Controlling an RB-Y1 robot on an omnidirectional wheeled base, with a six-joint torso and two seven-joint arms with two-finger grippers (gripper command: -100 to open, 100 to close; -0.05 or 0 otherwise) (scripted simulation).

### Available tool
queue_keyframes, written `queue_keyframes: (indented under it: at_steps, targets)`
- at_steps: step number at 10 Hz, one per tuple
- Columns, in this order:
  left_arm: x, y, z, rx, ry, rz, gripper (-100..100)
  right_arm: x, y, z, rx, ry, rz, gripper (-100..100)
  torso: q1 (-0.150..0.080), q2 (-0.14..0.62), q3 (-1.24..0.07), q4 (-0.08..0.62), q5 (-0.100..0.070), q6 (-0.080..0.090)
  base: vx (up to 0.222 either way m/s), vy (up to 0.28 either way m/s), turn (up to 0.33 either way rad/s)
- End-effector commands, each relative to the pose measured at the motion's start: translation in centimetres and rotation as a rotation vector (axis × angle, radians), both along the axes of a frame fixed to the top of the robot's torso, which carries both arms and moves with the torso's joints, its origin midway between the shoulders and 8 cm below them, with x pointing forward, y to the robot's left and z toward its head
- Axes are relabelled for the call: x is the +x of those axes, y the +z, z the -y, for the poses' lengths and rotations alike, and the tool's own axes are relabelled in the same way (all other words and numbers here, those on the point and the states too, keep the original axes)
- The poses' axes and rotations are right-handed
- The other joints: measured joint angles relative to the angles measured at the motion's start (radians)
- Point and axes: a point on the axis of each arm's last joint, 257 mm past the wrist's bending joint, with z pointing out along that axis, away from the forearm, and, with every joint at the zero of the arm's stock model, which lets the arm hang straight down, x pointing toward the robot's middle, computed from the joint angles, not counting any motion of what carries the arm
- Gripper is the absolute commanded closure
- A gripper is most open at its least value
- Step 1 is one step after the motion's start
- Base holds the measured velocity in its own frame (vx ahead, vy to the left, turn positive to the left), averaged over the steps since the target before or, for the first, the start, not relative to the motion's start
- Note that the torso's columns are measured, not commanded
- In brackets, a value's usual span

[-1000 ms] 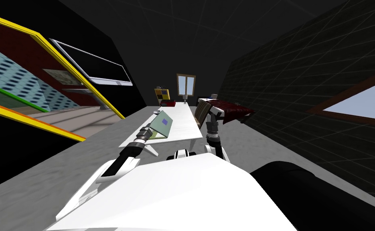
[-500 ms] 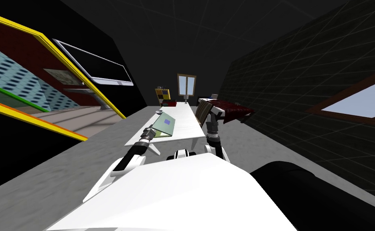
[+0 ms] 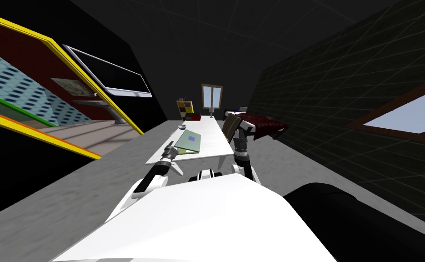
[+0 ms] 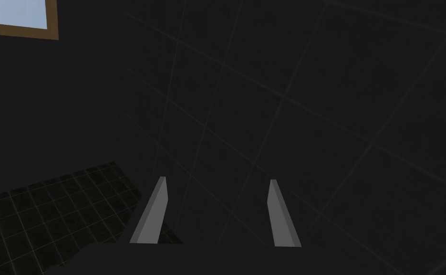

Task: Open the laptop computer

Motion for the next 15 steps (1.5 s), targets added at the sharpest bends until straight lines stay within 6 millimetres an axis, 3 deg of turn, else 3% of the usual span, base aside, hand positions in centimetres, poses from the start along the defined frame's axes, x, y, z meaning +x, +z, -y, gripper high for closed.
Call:
queue_keyframes:
  at_steps: [1,8,9,10,15]
  targets:
    - [-0.9,1.4,-0.1,0.005,-0.002,-0.002,-100,0.0,0.0,0.0,0.0,0.0,0.0,0,-0.002,-0.002,-0.001,0.0,-0.001,0.0,0.051,-0.016,0.027]
    - [-3.3,5.2,0.4,0.005,-0.016,-0.003,-100,0.0,0.0,0.0,0.0,0.0,0.0,0,0.002,0.001,0.001,0.001,0.001,0.001,0.041,-0.005,0.017]
    - [-3.1,4.8,0.2,0.008,-0.013,-0.007,-100,0.0,0.0,0.0,0.0,0.0,0.0,0,0.001,0.001,0.001,0.001,0.0,0.0,0.02,0.001,0.004]
    - [-3.2,4.9,0.2,0.007,-0.013,-0.008,0,0.0,0.0,0.0,0.0,0.0,0.0,0,0.001,0.001,0.001,0.0,0.0,0.0,0.0,0.0,0.0]
    - [-3.2,4.5,0.2,0.007,-0.011,-0.018,0,0.0,0.0,0.0,0.0,0.0,0.0,0,0.0,0.001,0.0,0.0,0.0,0.0,0.0,0.0,0.0]
